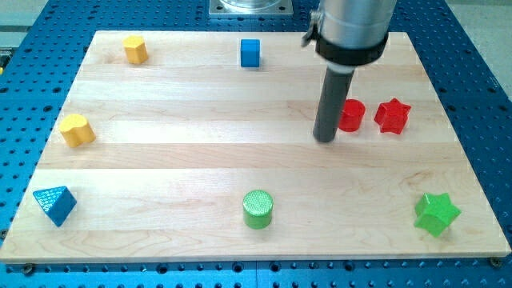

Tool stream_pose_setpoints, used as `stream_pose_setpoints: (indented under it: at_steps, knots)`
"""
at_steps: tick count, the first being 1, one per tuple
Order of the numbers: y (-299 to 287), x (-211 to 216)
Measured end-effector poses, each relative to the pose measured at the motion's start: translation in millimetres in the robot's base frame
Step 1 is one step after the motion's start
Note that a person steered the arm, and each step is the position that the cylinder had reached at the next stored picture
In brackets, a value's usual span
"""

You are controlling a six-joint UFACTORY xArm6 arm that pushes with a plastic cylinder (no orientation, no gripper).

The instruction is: Move the green circle left to the red circle

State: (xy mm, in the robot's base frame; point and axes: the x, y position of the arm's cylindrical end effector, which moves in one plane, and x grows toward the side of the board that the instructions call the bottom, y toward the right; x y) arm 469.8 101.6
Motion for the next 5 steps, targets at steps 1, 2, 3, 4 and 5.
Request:
stream_pose_setpoints:
  at_steps: [1, 2, 3, 4, 5]
  knots:
    - [-5, 96]
    - [-91, 132]
    - [-122, 116]
    - [-104, 57]
    - [-109, 26]
